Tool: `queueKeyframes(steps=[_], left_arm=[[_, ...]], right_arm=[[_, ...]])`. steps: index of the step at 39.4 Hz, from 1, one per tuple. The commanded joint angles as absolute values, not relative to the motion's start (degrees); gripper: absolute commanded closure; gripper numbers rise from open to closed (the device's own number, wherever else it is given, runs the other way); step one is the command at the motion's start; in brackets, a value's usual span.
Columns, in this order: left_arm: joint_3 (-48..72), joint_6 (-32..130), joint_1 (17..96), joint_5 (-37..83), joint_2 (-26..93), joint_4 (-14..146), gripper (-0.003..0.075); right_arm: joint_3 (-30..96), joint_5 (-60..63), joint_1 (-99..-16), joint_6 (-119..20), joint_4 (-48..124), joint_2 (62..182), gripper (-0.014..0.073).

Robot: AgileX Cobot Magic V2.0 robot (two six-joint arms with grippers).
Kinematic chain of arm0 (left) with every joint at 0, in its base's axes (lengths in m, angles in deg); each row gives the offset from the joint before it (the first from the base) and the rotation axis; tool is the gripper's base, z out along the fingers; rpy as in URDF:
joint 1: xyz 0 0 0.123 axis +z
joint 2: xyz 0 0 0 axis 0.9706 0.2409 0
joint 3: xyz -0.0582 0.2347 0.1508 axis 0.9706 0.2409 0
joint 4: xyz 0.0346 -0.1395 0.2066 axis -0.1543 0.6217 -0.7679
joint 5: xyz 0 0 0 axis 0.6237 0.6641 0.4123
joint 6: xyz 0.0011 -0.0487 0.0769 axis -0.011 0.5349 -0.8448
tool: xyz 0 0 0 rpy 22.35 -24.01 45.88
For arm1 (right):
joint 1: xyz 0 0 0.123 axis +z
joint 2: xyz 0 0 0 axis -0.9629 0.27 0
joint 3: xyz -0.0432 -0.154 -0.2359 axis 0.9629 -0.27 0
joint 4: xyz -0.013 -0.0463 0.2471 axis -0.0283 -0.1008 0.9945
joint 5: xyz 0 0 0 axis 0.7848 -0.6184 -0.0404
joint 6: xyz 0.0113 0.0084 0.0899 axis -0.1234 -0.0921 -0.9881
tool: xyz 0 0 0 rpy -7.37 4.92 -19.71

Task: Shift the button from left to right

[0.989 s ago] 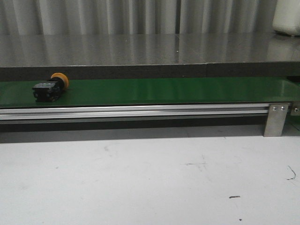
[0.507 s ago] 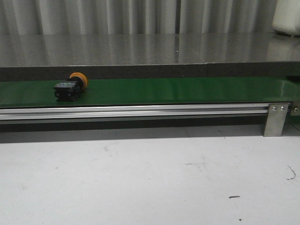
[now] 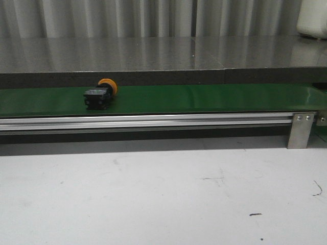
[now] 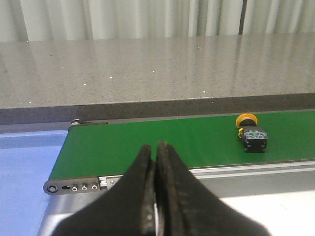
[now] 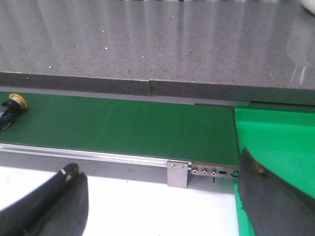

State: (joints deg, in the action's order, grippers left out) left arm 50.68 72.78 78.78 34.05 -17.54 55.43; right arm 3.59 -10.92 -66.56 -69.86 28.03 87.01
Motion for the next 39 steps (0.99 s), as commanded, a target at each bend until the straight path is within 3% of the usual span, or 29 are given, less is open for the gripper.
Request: queueKeyframes(steps=[1,39], left_arm=[[49.2,73.4,78.5,29.5,-16.9,56.3,0.0741],[49.2,73.4,78.5,29.5,-16.9,56.3,0.0741]], right_arm=[[5.7,-6.0,-66.5,-69.6,28.3,87.7,-0.0040],[5.7,-4.9,-66.5,-69.6,28.3,87.7,-0.0040]])
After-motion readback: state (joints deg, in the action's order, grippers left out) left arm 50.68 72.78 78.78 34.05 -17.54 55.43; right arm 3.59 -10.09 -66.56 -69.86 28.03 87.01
